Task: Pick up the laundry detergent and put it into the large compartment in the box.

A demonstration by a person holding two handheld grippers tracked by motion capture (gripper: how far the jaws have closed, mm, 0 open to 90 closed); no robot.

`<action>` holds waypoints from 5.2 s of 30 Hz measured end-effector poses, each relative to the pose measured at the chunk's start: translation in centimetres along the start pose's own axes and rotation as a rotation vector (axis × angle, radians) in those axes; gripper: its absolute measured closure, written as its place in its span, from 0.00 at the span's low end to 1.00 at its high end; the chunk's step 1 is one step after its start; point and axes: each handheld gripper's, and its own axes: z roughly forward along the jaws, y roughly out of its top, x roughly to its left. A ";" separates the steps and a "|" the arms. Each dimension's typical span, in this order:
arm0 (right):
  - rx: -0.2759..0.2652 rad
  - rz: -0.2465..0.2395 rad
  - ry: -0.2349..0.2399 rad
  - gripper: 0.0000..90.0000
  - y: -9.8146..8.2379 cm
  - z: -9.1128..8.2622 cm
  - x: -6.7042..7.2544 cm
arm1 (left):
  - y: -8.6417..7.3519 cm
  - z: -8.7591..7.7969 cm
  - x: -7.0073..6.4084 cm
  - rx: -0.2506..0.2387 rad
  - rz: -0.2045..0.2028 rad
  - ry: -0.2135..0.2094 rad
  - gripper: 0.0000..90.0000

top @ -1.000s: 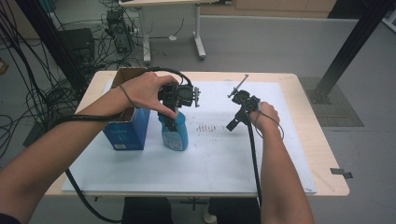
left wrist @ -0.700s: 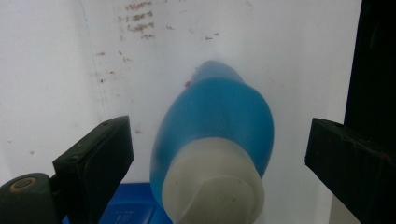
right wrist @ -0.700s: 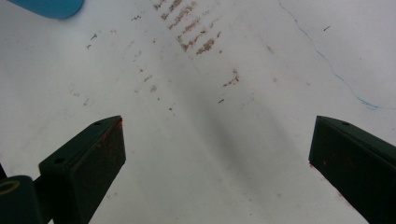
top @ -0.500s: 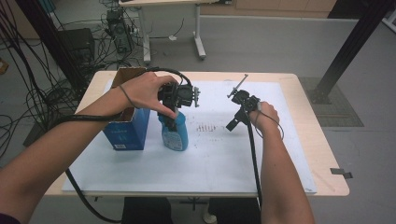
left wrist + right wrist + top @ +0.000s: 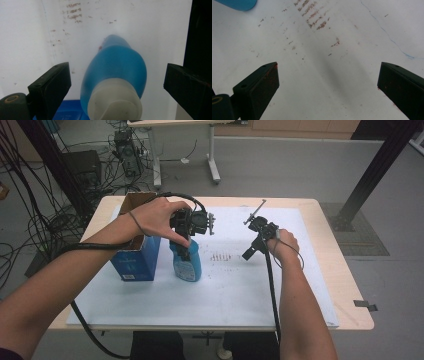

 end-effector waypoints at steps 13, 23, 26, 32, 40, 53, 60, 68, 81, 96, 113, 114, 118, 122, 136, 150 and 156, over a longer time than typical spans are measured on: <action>-0.004 0.004 0.003 0.04 -0.1 0.0 0.0 | 0.0 0.1 0.0 0.002 -0.005 -0.001 0.09; -0.009 0.001 0.006 0.04 -0.1 0.0 0.1 | -0.3 0.0 -0.1 -0.008 -0.013 0.004 0.08; -0.008 0.003 0.004 0.04 -0.1 0.0 0.1 | -0.3 0.0 -0.1 -0.010 -0.013 0.003 0.08; -0.004 0.002 0.008 0.04 0.0 0.1 0.1 | -0.4 -0.1 -0.1 -0.011 -0.012 0.007 0.08; -0.007 0.007 0.006 0.04 -0.2 0.2 0.1 | -0.6 0.0 -0.1 -0.004 -0.009 0.007 0.08; -0.012 0.019 0.006 0.04 -0.6 0.2 0.2 | -0.6 0.1 -0.2 -0.002 0.015 0.010 0.08; -0.008 0.024 -0.001 0.04 -0.9 0.1 0.2 | -0.4 0.2 -0.1 0.014 0.028 0.012 0.09; -0.014 0.034 -0.005 0.04 -1.5 -0.1 0.1 | 0.1 1.1 -0.3 0.046 0.052 0.018 0.11; -0.013 0.042 -0.003 0.04 -2.1 0.1 -0.1 | 0.4 1.8 -0.3 0.066 0.063 0.019 0.29; -0.013 0.049 -0.008 0.04 -2.4 0.3 0.0 | 0.7 1.8 -0.7 0.075 0.062 0.045 0.38; -0.012 0.035 -0.009 0.04 -2.0 0.1 0.2 | 0.9 1.8 -0.8 0.086 0.059 0.048 0.38; -0.012 0.034 -0.010 0.04 -1.9 0.2 0.3 | 0.9 1.8 -0.8 0.085 0.059 0.048 0.38; -0.012 0.032 -0.007 0.04 -1.9 0.2 0.2 | 0.9 1.8 -0.8 0.083 0.056 0.050 0.38; -0.015 0.028 -0.008 0.04 -1.9 0.2 0.2 | 0.9 1.8 -0.8 0.083 0.056 0.050 0.38; -0.013 0.030 -0.010 0.04 -1.8 0.2 0.3 | 0.8 1.8 -1.0 0.079 0.052 0.058 0.38; -0.020 0.029 -0.006 0.04 -1.8 0.2 0.3 | 0.6 1.9 -1.0 0.072 0.042 0.059 0.38; -0.020 0.030 -0.008 0.04 -1.7 0.2 0.3 | 0.7 1.9 -1.0 0.074 0.039 0.060 0.37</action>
